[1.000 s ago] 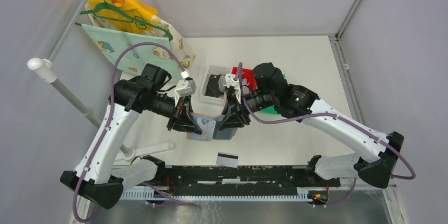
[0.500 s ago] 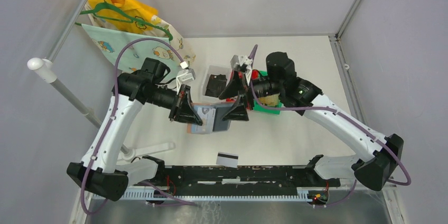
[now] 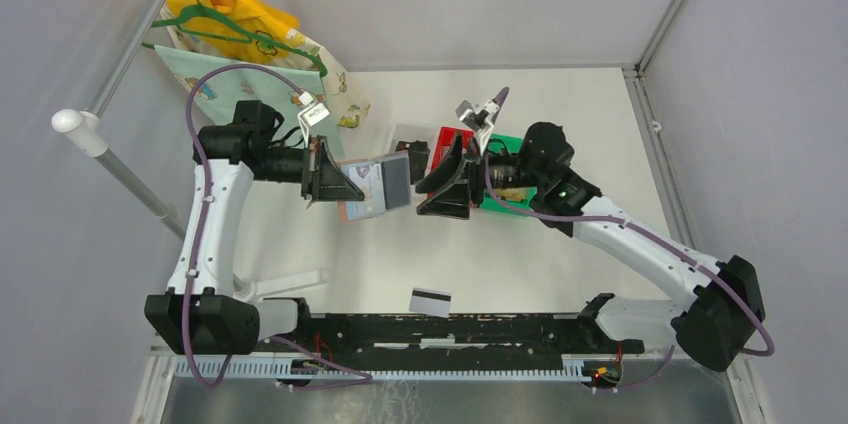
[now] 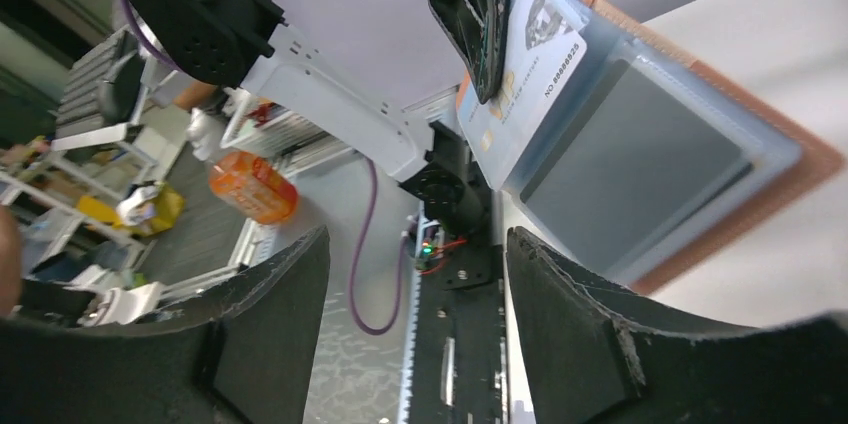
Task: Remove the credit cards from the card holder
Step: Remove the credit card from the card holder.
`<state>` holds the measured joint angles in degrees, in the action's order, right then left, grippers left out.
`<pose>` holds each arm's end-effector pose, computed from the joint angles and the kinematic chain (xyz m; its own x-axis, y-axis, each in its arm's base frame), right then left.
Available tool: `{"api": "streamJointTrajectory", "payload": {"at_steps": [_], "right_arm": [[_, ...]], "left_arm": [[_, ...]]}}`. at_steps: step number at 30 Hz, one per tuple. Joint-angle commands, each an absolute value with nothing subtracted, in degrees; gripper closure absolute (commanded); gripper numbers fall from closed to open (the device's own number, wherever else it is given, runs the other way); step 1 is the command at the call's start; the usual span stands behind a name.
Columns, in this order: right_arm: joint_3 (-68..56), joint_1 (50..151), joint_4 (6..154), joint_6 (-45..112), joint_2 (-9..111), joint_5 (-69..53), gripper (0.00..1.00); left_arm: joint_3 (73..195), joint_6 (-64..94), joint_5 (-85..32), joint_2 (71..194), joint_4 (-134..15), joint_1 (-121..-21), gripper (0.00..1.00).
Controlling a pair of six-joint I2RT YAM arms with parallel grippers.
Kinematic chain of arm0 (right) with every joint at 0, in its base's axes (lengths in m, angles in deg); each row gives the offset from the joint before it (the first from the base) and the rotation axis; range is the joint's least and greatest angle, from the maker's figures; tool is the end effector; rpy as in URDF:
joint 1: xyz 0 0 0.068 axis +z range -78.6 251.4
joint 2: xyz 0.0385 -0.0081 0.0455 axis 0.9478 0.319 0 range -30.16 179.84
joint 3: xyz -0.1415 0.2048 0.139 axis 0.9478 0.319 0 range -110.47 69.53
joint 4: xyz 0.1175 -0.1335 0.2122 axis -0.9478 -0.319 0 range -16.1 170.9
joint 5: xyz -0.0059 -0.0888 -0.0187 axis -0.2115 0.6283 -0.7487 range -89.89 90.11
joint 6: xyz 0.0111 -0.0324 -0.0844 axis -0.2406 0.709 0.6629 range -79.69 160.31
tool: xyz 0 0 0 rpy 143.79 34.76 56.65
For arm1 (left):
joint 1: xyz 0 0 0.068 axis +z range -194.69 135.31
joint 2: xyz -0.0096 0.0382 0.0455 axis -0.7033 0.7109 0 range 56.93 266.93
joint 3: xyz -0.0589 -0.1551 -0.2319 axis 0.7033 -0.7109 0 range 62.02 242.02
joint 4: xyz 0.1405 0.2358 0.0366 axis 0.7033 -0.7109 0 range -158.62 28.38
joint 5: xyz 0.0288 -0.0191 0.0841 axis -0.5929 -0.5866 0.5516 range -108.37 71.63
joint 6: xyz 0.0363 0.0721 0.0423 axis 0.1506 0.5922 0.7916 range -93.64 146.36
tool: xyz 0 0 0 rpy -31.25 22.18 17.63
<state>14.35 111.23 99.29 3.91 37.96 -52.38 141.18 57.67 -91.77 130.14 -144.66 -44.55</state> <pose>0.1952 0.2471 0.3820 -0.5326 0.0264 -0.8460 -0.8453 -0.0669 0.5301 0.2158 -0.0777 0.3703 -0.7219 0.1465 -0.6763 0.6888 0.2457 -0.6821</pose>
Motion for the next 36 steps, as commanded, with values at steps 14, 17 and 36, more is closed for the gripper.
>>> {"api": "streamJointTrajectory", "payload": {"at_steps": [14,17,36], "right_arm": [[12.8,118.6,119.8,-8.3,47.4,-52.7,0.41],[12.7,118.9,120.9,-8.8,47.8,-52.8,0.42],[8.8,120.0,125.3,-11.9,52.2,-52.2,0.67]], "left_arm": [[142.2,57.9,-103.6,122.5,-145.6,-45.4,0.98],[142.2,57.5,-103.6,121.9,-145.6,-45.7,0.98],[140.0,57.5,-101.8,121.4,-145.6,-46.1,0.98]]}}
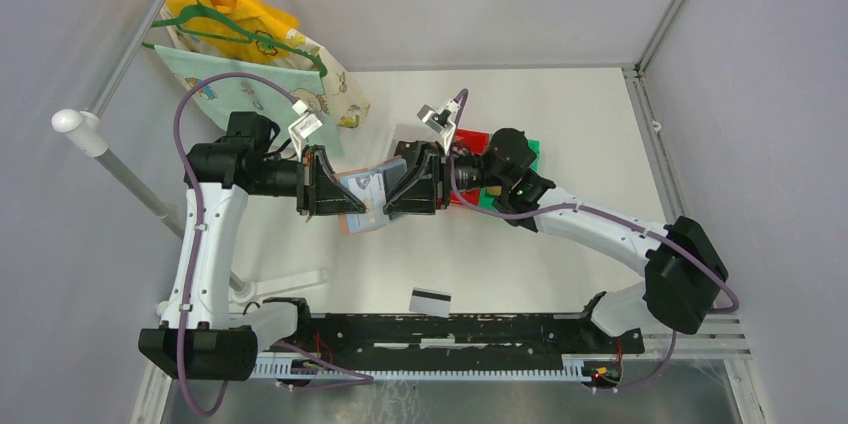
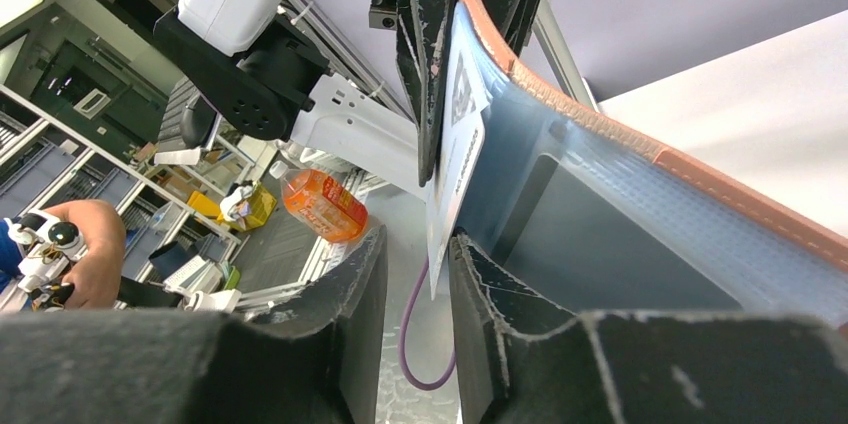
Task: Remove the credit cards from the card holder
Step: Remove the credit card from the card holder.
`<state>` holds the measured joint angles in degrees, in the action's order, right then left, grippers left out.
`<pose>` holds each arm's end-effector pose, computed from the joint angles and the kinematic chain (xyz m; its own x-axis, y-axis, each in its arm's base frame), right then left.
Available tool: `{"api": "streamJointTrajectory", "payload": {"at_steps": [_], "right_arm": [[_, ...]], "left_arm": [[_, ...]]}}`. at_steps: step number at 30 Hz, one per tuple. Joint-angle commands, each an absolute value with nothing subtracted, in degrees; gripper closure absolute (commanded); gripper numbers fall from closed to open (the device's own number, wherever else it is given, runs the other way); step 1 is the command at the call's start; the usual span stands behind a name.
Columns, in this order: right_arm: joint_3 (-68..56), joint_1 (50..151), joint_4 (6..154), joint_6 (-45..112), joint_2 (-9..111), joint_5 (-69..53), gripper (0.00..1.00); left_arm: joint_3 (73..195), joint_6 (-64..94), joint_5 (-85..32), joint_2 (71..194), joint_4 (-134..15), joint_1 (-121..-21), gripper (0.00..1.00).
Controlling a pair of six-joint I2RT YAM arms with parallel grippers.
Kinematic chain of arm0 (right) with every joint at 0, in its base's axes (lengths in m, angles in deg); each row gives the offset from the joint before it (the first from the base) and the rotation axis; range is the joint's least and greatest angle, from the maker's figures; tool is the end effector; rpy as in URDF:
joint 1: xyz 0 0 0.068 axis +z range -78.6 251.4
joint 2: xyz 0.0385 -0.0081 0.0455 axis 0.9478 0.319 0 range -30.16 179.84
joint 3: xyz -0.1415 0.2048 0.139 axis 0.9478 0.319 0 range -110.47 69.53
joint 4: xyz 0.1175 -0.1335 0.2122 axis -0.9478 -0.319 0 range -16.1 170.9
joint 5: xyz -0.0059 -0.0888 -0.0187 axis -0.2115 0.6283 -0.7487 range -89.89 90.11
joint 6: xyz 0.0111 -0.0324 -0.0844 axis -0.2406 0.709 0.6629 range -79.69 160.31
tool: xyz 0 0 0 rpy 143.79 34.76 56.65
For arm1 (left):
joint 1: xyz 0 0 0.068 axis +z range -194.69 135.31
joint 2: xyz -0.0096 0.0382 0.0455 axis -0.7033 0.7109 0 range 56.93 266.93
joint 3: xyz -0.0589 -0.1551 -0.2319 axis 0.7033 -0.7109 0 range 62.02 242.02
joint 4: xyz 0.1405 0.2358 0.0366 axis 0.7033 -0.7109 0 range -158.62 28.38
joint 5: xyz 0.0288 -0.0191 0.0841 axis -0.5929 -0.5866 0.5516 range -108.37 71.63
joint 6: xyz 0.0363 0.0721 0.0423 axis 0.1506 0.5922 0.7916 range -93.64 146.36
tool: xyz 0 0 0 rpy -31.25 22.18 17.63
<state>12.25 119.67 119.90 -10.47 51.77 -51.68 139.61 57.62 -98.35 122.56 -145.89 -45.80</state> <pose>0.1946 0.3145 0.3639 -0.6459 -0.0041 -0.7634 -0.7401 -0.2422 0.6274 0.1744 -0.0837 0.3944 -0.6573 0.1029 -0.7466 0.7528 0.1341 -0.6444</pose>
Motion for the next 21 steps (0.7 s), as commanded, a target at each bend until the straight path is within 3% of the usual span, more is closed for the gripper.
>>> {"api": "streamJointTrajectory", "payload": {"at_steps": [1,8,12,21], "right_arm": [[8.7,120.0,125.8,-12.3,52.5,-52.0,0.69],[8.4,120.4,128.0,-14.0,54.1,-51.2,0.78],[9.0,120.4,127.5,-13.8,53.8,-50.7,1.0],[13.7,118.3,127.2,-13.1,50.4,-50.4,1.0]], "left_arm": [[140.0,57.5,-101.8,121.4,-145.6,-46.1,0.98],[139.7,57.2,-101.7,121.3,-145.6,-46.1,0.98],[140.0,57.0,-101.8,121.1,-145.6,-46.1,0.97],[140.7,56.5,-101.9,121.5,-145.6,-46.1,0.93]]}}
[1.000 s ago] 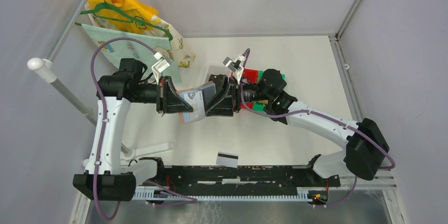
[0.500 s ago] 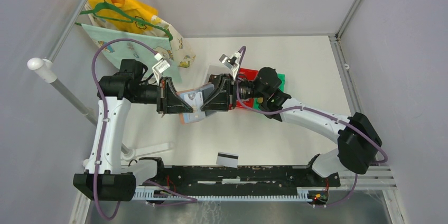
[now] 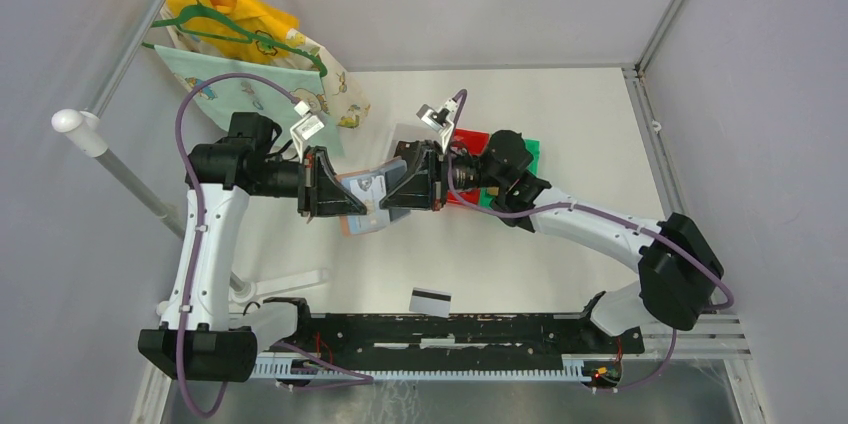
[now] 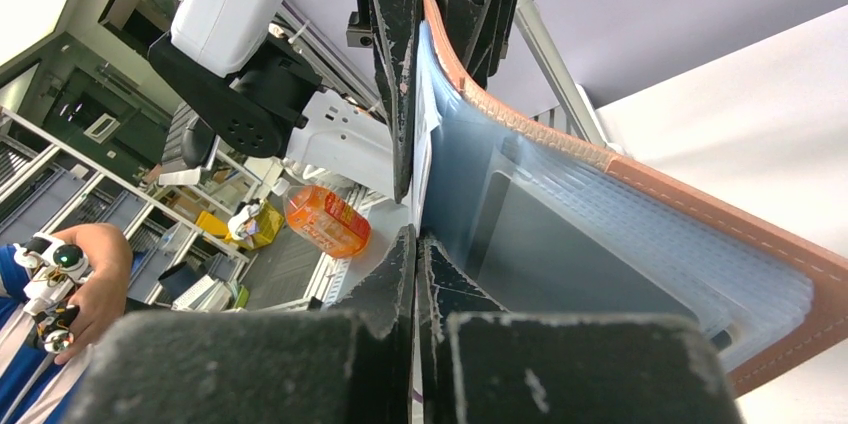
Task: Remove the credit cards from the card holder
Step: Remove the credit card from the card holder.
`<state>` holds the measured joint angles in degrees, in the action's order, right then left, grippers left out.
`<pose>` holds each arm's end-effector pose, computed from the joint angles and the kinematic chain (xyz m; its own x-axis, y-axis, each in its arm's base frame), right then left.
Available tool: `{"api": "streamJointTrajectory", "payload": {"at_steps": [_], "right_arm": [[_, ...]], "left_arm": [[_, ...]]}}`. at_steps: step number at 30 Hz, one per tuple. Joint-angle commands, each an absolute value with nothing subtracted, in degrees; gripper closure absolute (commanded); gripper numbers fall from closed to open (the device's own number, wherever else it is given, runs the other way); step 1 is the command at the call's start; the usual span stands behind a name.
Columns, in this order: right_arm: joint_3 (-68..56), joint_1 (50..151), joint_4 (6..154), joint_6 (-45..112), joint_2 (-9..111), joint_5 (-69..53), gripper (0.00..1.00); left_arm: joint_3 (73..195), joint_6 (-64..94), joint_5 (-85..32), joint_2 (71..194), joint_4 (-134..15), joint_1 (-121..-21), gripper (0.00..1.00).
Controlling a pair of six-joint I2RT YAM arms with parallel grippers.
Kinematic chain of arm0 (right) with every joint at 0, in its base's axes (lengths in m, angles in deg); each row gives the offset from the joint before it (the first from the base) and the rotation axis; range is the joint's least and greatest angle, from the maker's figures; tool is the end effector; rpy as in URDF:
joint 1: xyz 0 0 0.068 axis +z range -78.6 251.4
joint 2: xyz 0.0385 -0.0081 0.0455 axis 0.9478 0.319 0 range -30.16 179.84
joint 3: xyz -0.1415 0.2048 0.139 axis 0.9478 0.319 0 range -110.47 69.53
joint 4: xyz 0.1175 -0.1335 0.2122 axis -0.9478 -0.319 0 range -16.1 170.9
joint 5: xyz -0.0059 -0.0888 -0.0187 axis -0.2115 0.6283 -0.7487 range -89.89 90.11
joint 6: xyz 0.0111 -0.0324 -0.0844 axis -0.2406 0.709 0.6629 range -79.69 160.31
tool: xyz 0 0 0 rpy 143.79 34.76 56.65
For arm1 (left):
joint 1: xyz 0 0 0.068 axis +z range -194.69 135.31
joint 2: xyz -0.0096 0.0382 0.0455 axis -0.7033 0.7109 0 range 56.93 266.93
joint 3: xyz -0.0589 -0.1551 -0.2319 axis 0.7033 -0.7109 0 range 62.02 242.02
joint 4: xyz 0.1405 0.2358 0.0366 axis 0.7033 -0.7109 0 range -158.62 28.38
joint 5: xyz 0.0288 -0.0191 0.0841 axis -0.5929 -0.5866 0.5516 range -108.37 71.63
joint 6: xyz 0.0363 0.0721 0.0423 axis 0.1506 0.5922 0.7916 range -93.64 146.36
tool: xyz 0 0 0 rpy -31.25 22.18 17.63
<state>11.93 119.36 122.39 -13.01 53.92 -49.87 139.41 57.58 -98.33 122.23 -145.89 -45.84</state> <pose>0.2042 0.3198 0.3587 -0.6767 0.0198 -0.7360 -0.7203 -0.2252 0.6561 0.1728 -0.0838 0.3943 -0.6561 0.1034 -0.7476 0.7539 0.1339 -0.6432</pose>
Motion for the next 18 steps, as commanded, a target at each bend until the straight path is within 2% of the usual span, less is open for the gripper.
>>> {"api": "streamJointTrajectory", "payload": {"at_steps": [1,11,13,14,16,18], "right_arm": [[14.3,118.1,127.9,-13.4,50.0,-50.3,1.0],[14.9,118.4,128.6,-14.0,49.3,-49.5,0.99],[14.0,118.9,128.6,-14.1,49.9,-49.5,0.83],[13.4,119.3,128.5,-14.2,50.4,-49.5,0.79],[12.2,120.0,128.6,-14.4,51.1,-49.4,0.74],[11.4,120.4,128.9,-14.8,51.8,-49.4,0.74]], "left_arm": [[140.8,56.4,-101.9,121.5,-145.6,-46.1,0.93],[141.7,56.2,-102.8,121.8,-145.6,-46.1,0.97],[141.7,56.4,-102.8,121.8,-145.6,-46.1,0.98],[141.7,56.4,-102.8,121.9,-145.6,-46.1,0.98],[141.8,56.2,-102.8,121.8,-145.6,-46.1,0.98],[142.0,56.3,-102.6,121.7,-145.6,-46.1,0.98]]}}
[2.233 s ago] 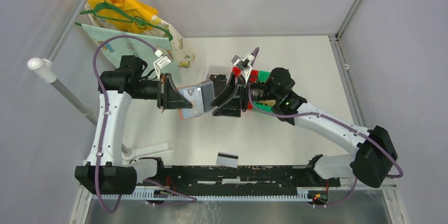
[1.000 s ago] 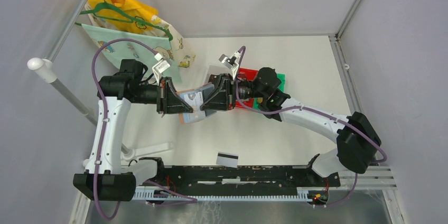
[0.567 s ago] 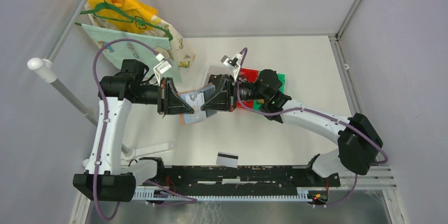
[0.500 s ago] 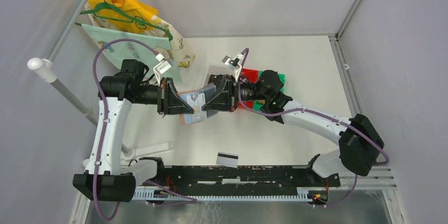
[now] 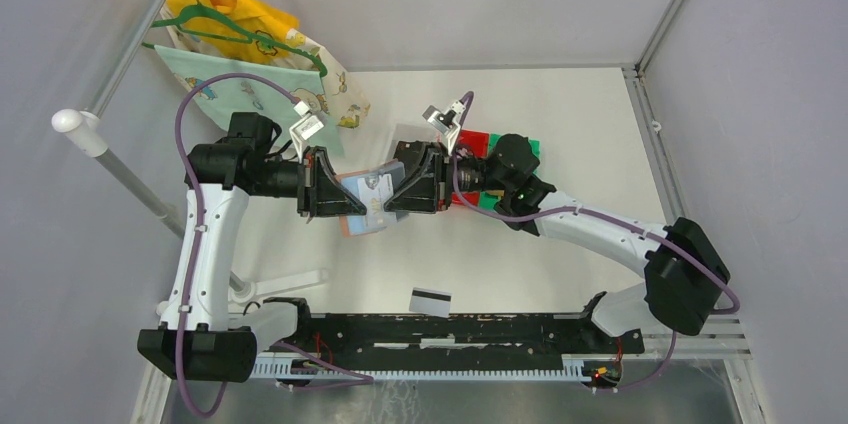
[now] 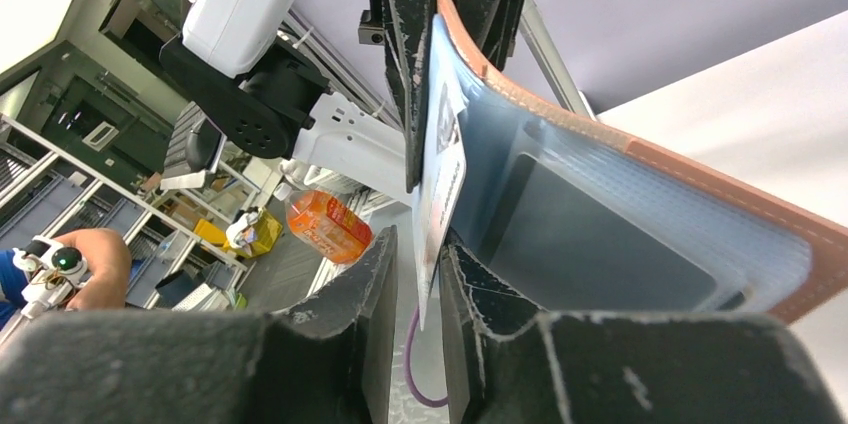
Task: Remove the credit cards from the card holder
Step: Remove the credit card from the card holder.
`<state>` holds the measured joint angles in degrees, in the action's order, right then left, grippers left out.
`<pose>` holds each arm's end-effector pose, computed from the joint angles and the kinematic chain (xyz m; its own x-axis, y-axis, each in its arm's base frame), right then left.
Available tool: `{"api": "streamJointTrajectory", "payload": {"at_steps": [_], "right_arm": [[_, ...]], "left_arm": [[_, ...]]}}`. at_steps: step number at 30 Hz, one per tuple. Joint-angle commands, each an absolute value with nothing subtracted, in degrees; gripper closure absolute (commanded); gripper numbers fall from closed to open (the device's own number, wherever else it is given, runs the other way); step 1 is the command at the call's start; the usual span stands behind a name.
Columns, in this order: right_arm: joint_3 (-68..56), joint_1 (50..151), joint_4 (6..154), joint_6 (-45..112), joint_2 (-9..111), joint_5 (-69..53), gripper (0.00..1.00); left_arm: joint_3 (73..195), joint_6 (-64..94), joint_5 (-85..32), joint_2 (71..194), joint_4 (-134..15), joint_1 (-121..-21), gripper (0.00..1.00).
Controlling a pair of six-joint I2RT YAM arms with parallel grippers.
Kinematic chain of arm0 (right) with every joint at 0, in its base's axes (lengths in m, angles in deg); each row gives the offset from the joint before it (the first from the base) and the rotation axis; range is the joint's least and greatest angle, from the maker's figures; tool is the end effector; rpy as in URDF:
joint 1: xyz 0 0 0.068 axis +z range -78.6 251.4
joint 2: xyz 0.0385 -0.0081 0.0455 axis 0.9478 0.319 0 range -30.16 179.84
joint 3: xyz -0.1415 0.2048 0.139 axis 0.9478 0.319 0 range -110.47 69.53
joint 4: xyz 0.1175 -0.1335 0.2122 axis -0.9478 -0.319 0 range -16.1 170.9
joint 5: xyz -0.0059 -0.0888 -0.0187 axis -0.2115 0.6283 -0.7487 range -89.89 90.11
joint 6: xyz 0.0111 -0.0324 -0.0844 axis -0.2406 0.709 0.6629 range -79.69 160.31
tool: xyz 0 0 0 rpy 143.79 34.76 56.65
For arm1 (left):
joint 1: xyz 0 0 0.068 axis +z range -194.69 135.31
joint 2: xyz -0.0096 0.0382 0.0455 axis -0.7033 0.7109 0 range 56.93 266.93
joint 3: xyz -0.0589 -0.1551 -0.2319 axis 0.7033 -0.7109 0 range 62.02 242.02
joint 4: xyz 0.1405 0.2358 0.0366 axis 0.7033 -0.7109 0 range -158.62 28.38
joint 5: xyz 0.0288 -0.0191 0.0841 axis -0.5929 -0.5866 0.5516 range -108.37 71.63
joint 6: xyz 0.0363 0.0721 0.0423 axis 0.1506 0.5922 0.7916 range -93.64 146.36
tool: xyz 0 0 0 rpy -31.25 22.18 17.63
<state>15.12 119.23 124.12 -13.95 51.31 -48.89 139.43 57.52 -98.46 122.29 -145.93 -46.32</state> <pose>0.1970 0.3092 0.3572 -0.6805 0.0420 -0.7315 -0.7199 -0.2240 0.6569 0.1723 -0.0853 0.3944 -0.6570 0.1076 -0.7462 0.7535 0.1258 -0.6453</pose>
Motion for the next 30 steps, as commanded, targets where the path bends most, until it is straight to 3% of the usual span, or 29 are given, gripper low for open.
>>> {"api": "streamJointTrajectory", "payload": {"at_steps": [1,6,21,30], "right_arm": [[11.1,120.7,129.4,-15.3,52.0,-49.4,0.76],[11.5,120.7,130.1,-15.8,51.7,-49.6,1.0],[23.7,109.6,126.7,-15.7,41.3,-51.0,1.0],[23.5,97.1,97.8,-0.1,36.8,-46.6,1.0]], "left_arm": [[142.1,56.4,-102.3,121.7,-145.6,-46.1,0.98],[142.6,56.5,-101.7,121.6,-145.6,-46.1,0.98],[143.7,56.9,-100.7,121.9,-145.6,-46.1,0.98],[144.8,58.2,-98.6,120.9,-145.6,-46.1,0.98]]}}
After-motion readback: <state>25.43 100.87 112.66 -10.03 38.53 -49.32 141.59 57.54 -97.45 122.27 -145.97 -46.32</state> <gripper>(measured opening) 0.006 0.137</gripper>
